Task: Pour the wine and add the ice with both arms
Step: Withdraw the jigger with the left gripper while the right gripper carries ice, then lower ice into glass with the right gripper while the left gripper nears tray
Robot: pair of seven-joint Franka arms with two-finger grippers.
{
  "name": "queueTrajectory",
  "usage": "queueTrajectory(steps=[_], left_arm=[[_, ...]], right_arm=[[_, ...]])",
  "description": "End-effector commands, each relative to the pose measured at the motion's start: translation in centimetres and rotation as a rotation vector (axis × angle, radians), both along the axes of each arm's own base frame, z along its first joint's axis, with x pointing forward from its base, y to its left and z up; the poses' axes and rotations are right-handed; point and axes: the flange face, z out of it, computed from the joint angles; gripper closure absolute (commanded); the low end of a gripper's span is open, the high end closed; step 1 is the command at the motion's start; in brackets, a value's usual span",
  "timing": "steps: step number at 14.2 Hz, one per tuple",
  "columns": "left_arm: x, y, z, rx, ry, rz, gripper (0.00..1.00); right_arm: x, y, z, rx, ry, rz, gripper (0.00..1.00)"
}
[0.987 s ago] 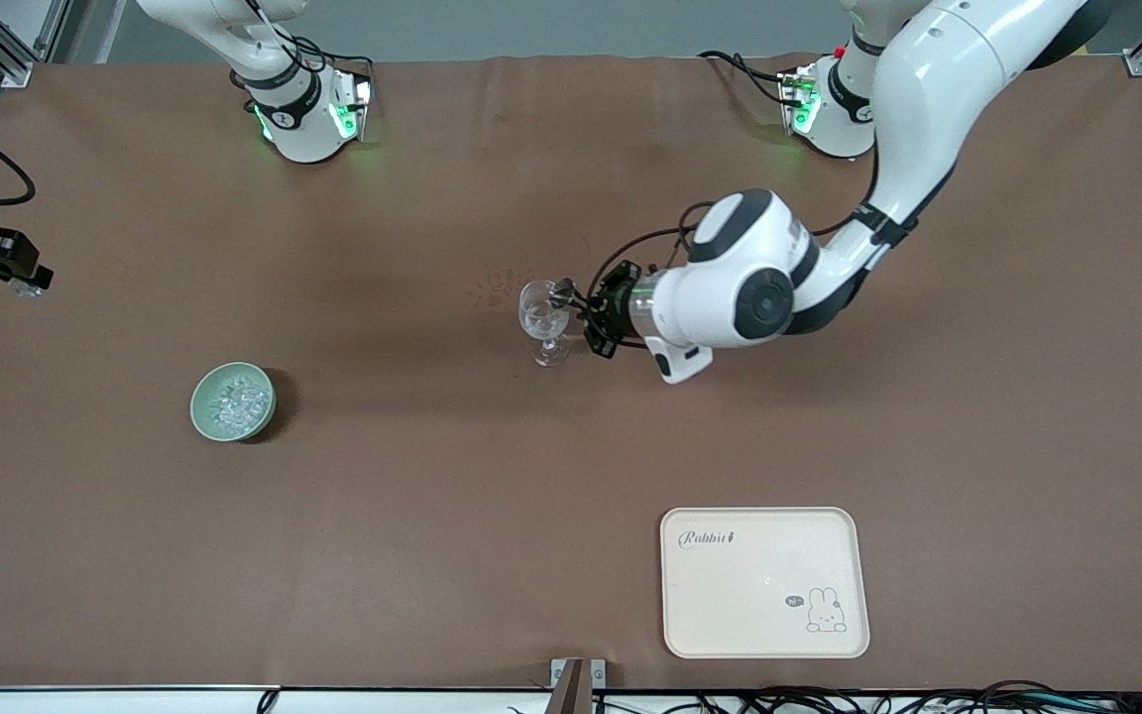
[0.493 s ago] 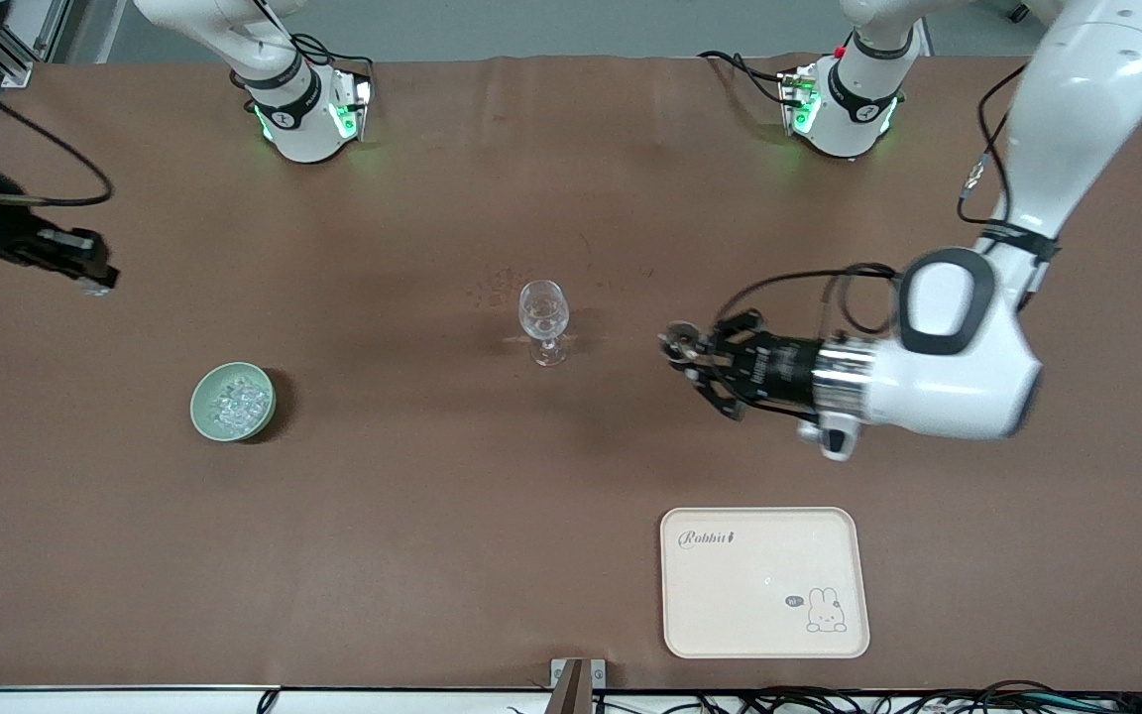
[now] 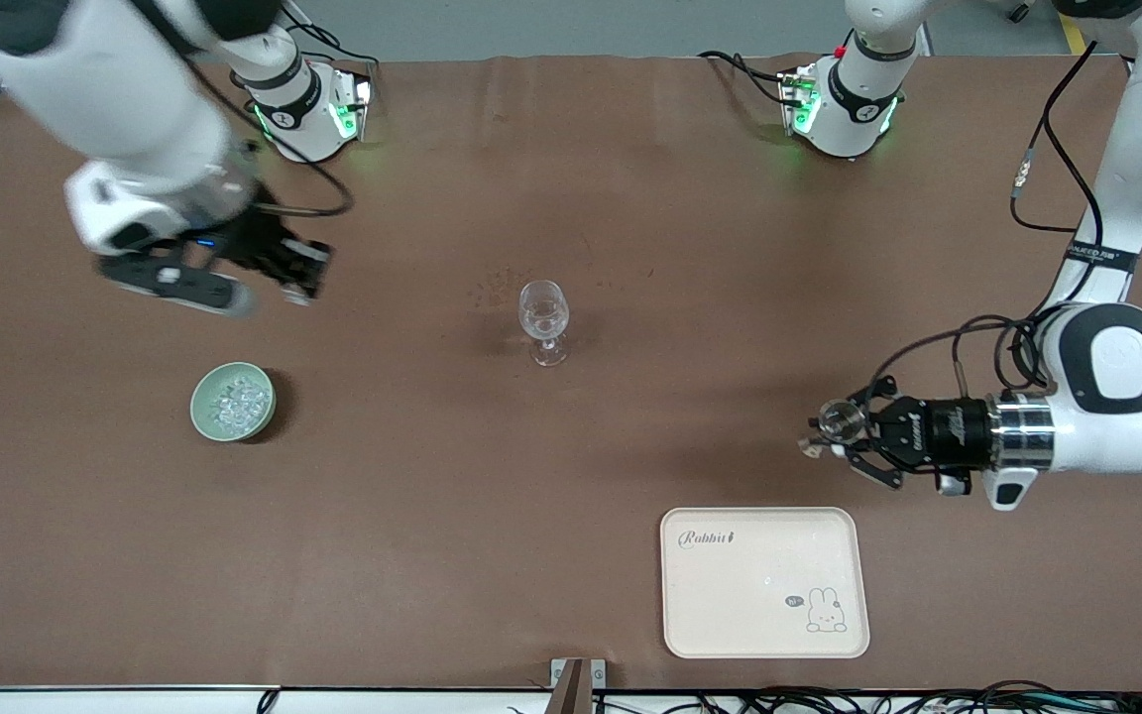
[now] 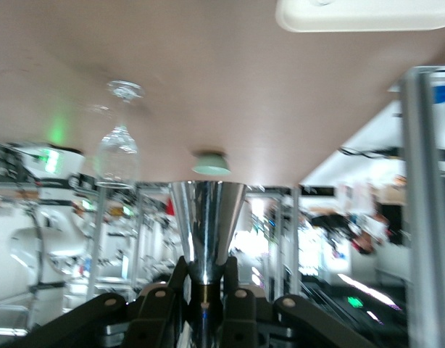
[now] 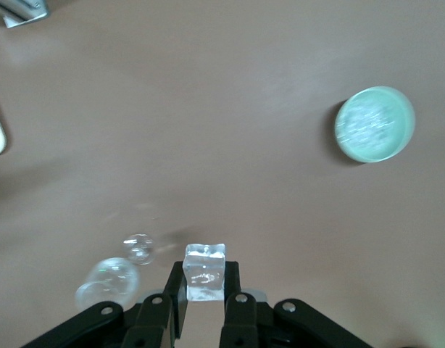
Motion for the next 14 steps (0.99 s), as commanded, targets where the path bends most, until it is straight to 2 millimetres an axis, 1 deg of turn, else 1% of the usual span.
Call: queueTrajectory(steps=[1,2,3,4,5,7,8,9,10,11,12,13,14], left_arm=[[2.0,3.2,-2.9,-0.07,-0.019,0.08,1.0],[2.7,4.8,-4.5,-0.066,-0.016,0.114,0.99],[3.0,5.6,-5.1,-0.057,-0.029,0.138,0.99],[3.2,6.9,-6.7,-0.039,-0.037,0.167,0.99],[3.1,8.1,-8.9,-0.025,-0.047,0.187,0.99],[3.9,9.6,-12.1,-0.042,-0.116,0.203,0.99],[4.4,10.0,-13.7,-0.053,-0.119,0.219,0.99],[4.9,9.4,-14.7,-0.051,-0.118,0.232,0.99],[5.2,8.6,-15.2,-0.035,-0.124,0.243,0.99],[5.3,8.3,-15.6,-0.027,-0.117,0.259,0.99],[5.5,6.7,-15.9,-0.034,-0.105,0.27,0.99],[5.6,5.7,-16.7,-0.042,-0.09,0.294,0.99],[5.7,5.6,-17.9,-0.046,-0.078,0.317,0.99]], right_arm=[[-0.8,6.2,-3.5,0.001,-0.003,-0.072,0.99],[-1.3,8.3,-4.7,0.002,-0.006,-0.086,0.99],[-1.8,10.3,-5.9,0.002,-0.009,-0.098,0.99],[-2.1,11.7,-7.0,-0.001,-0.008,-0.102,0.99],[-2.7,13.1,-8.2,-0.008,-0.004,-0.105,0.99],[-4.2,15.8,-10.1,-0.027,0.016,-0.1,0.99],[-4.7,16.6,-10.8,-0.035,0.023,-0.105,0.99],[-5.2,17.4,-11.7,-0.046,0.032,-0.096,0.99],[-5.6,18.1,-12.7,-0.051,0.035,-0.09,0.99],[-5.6,18.2,-13.4,-0.051,0.035,-0.089,0.99],[-5.7,18.3,-14.4,-0.049,0.032,-0.087,0.99],[-6.2,18.7,-15.3,-0.05,0.032,-0.078,0.99],[-6.4,18.9,-15.8,-0.047,0.028,-0.074,0.99]])
